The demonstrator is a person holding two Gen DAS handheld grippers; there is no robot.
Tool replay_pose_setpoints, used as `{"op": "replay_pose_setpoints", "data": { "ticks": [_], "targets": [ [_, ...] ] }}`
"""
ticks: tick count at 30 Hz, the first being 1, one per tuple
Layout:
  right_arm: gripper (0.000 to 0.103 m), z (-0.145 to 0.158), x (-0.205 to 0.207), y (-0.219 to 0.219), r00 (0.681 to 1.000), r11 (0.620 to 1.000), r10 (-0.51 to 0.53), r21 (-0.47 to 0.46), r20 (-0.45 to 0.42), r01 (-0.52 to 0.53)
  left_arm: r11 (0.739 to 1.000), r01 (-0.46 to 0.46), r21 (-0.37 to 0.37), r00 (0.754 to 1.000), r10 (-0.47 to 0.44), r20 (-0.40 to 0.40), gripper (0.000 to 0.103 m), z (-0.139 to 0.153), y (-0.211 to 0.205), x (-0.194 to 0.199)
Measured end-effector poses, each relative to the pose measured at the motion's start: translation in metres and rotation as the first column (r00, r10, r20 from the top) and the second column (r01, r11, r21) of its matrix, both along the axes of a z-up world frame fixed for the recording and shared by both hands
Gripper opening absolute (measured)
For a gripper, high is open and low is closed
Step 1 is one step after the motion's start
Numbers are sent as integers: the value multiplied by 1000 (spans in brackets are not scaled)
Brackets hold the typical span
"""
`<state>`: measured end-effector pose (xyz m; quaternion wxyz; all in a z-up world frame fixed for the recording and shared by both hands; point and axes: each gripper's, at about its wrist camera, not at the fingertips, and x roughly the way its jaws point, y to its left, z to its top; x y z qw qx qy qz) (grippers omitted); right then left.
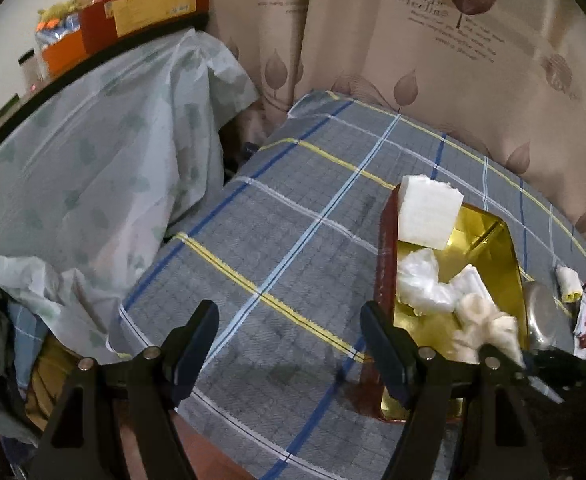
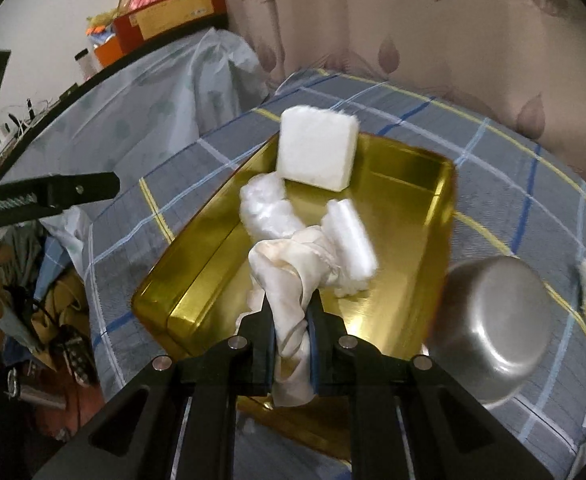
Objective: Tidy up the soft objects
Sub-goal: 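Carry the cream cloth into the gold tray and open the right tool, then move the right tool to the pile and grasp the light blue towel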
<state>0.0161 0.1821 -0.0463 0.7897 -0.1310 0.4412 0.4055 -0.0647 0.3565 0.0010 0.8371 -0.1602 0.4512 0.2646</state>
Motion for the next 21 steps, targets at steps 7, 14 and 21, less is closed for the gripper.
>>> {"op": "replay_pose_setpoints", "data": {
  "ticks": [7,14,21],
  "targets": [
    [15,-11,-1,17,1000,999,21,-47,18,-20,1000,-3,-30,1000,3,-9,75,-4,4,0],
    [51,1,-4,10,999,1000,0,-16,50,1,999,-10,-48,1000,9,-13,75,-7,2,1],
    [61,33,-17,-7,991,1000,-13,12,132,11,998,12,-57,1000,-13,-9,75,-7,-1,0]
  ]
}}
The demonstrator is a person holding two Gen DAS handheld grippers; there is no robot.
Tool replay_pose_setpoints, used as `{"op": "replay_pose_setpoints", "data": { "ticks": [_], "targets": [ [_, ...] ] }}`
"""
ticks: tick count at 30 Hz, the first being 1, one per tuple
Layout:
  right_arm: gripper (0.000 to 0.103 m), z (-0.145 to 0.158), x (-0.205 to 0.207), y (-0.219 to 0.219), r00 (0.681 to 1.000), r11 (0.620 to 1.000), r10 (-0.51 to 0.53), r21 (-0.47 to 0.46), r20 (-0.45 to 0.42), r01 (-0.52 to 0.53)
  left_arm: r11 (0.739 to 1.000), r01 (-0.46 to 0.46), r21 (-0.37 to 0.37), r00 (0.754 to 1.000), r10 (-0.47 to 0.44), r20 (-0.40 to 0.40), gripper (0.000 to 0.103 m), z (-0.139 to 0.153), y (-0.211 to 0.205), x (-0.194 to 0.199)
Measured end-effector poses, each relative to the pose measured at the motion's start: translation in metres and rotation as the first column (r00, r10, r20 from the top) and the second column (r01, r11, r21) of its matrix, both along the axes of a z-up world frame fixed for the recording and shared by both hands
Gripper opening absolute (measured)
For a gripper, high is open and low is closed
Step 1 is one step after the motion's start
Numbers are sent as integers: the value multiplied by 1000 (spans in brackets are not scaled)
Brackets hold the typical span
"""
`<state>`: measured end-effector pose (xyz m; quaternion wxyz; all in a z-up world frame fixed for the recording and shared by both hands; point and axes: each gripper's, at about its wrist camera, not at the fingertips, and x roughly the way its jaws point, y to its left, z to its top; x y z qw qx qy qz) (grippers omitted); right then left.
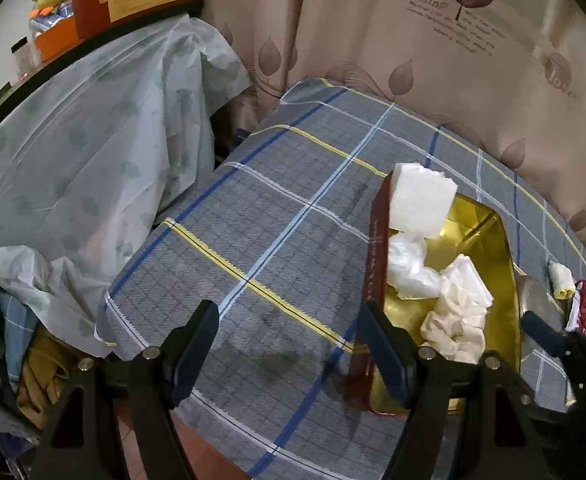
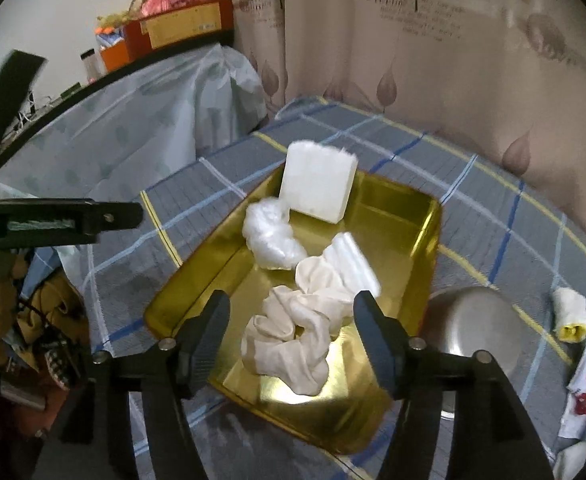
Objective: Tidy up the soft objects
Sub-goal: 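Move the right tool to the pile and grasp the light blue towel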
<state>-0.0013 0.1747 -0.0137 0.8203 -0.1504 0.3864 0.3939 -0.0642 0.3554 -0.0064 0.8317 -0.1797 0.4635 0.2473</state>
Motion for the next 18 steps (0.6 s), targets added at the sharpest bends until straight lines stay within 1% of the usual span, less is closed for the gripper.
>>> {"op": "replay_pose_setpoints", "data": {
  "ticks": [2,4,6,9,10,11,13,15,18],
  "targets": [
    [62,10,-5,-15,1000,1000,-12,12,27,12,1000,7,4,1000,-7,0,75,1,-3,0],
    [62,16,-8,-34,999,999,-35,29,32,34,1000,11,7,1000,-11,-7,75,0,-7,1],
    [63,20,-8,-61,997,997,-72,38,30,71,1000,19,2,1000,-19,-13,75,-1,-10,2],
    [63,23,-3,-104,988,988,-152,25,40,151,1000,30,2,999,-30,-18,75,-2,-15,4],
    [64,23,0,-121,981,982,-189,18,43,188,999,38,8,999,-38,-21,75,-2,-18,5],
    [69,22,2,-135,975,976,-216,12,48,216,999,44,12,999,-44,-24,75,-2,-21,6],
    [77,19,11,-171,952,954,-298,-6,66,299,998,55,13,998,-55,-27,75,-3,-26,8],
    [77,17,17,-200,930,932,-358,-26,82,361,998,70,3,997,-70,-30,75,-5,-31,10],
    [78,8,28,-249,884,884,-458,-58,95,464,996,90,10,995,-90,-44,75,-8,-40,15]
  ]
}}
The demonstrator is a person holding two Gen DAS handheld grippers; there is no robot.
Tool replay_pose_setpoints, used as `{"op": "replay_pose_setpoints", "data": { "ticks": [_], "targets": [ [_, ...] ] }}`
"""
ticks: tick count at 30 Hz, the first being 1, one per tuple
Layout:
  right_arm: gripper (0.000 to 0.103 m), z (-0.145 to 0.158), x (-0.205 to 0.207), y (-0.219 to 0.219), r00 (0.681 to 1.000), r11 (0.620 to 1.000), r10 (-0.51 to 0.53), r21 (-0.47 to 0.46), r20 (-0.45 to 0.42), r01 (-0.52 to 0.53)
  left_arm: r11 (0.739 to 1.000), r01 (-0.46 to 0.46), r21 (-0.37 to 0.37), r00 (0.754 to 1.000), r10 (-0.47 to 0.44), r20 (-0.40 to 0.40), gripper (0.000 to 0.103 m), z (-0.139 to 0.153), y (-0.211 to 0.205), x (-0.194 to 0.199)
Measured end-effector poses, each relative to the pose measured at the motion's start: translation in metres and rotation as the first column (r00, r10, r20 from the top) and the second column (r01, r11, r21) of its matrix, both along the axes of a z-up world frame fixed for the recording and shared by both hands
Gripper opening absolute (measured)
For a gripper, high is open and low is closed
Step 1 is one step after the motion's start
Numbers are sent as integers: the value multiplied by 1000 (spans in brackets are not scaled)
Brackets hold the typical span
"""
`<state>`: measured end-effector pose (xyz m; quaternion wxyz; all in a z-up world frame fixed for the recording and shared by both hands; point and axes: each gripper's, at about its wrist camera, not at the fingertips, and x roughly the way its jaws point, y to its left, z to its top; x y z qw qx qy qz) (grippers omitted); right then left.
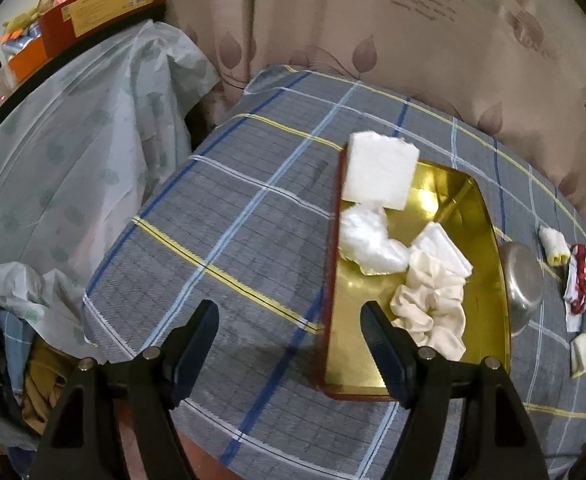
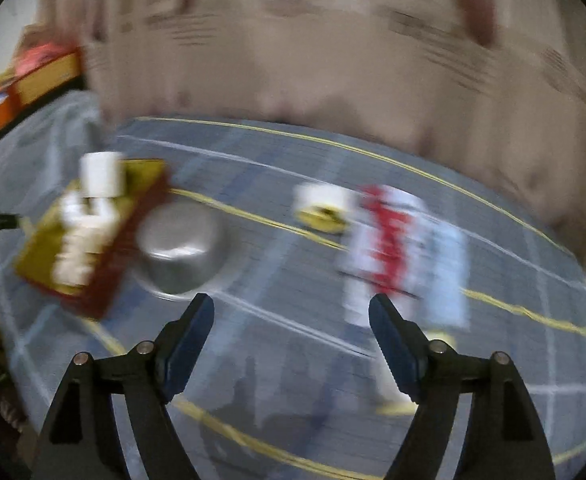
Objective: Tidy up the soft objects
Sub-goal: 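Move the right tool to the pile and grasp the light blue towel, then lift the light blue towel off the pile with the right tool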
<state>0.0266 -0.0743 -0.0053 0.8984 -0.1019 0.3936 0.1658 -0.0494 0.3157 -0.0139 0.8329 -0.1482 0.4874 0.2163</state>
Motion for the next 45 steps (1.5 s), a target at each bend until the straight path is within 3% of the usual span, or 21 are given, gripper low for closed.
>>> {"op": "replay_pose_setpoints", "data": {
  "ticks": [8,17,22,30,35,41,45],
  "targets": [
    [80,-23,24,-91,985,986,-168,-18,-38,168,999,38,13,999,-38,-13,75,0,-24,9],
    [77,-33,65,-90,985,985,-171,-23,-11,171,983,185,1,983,-185,-16,75,6,-82,30],
    [62,-47,94,-88,984,983,-178,-52,-24,177,961,277,-2,961,-277,-13,75,9,-118,44],
    [44,-66,108,-100,983,983,-178,-54,-49,176,916,401,16,915,-399,-64,75,-2,-174,70],
    [28,-71,106,-115,981,984,-177,22,-74,179,882,470,21,881,-468,-74,75,-7,-209,84],
    [24,-50,84,-143,975,972,-220,78,-27,221,823,567,28,823,-566,-49,75,-5,-254,95],
    [24,-38,60,-170,962,958,-272,93,-20,272,771,637,4,771,-636,-40,75,-6,-291,104]
  ]
}}
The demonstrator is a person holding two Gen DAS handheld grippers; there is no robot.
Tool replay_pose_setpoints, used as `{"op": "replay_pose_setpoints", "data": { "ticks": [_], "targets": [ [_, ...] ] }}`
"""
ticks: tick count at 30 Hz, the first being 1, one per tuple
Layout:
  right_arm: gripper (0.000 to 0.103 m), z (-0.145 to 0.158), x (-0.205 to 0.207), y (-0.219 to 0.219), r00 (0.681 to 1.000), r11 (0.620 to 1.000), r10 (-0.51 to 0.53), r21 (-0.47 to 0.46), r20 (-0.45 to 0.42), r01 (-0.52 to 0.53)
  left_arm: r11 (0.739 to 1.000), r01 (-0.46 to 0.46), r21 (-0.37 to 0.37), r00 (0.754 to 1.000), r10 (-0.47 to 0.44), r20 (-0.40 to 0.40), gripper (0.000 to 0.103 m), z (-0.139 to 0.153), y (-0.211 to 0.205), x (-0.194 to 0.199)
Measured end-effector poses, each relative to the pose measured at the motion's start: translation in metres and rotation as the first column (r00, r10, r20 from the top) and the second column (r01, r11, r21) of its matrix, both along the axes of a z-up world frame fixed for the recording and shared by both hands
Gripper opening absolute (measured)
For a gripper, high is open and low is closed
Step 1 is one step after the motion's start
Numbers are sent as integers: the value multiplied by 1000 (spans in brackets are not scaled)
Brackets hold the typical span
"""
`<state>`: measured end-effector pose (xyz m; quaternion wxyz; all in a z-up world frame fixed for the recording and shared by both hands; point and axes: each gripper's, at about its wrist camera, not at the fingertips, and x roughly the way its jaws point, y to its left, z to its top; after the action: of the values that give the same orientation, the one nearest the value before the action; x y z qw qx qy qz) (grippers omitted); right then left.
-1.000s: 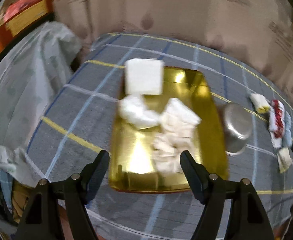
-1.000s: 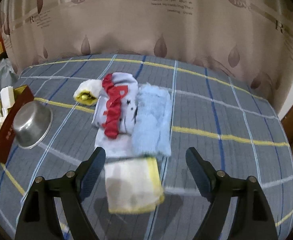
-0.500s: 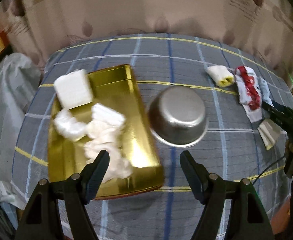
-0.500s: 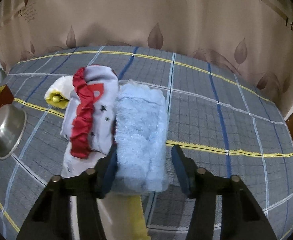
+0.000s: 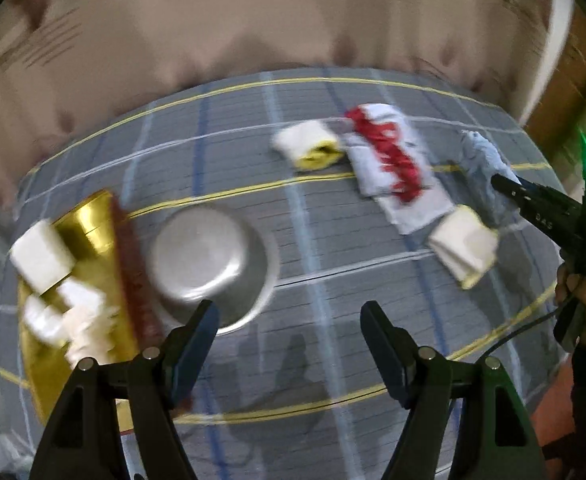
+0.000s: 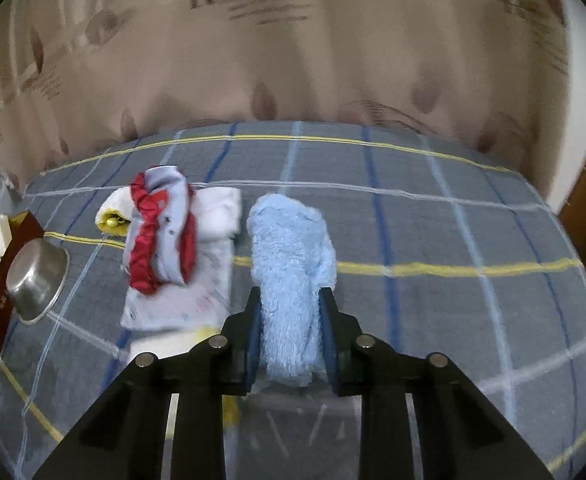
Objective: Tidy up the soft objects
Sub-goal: 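Lift the light blue towel off the pile with the right tool, then grasp the yellow-trimmed white cloth with the left tool while the right tool holds the blue towel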
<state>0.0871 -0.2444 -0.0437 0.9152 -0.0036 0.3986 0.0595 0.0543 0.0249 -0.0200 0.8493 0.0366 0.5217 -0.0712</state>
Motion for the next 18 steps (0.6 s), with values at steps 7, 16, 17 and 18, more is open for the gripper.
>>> {"op": "replay_pose_setpoints", "data": {
  "ticks": [7,16,17,18],
  "targets": [
    [24,4,-48,-42,996,996,-87,-11,-4,87,986,164,-13,986,-165,-35,76,-11,-75,14],
    [24,-10,-59,-66,990,990,-139,30,-26,139,923,385,3,923,-385,-28,77,-32,-160,21],
    [24,-11,-58,-66,990,990,-138,35,-28,139,914,405,7,914,-404,-26,78,-35,-167,22],
    [24,-12,-58,-66,990,990,-136,37,-34,138,906,422,8,906,-422,-27,78,-38,-173,23]
  ]
}}
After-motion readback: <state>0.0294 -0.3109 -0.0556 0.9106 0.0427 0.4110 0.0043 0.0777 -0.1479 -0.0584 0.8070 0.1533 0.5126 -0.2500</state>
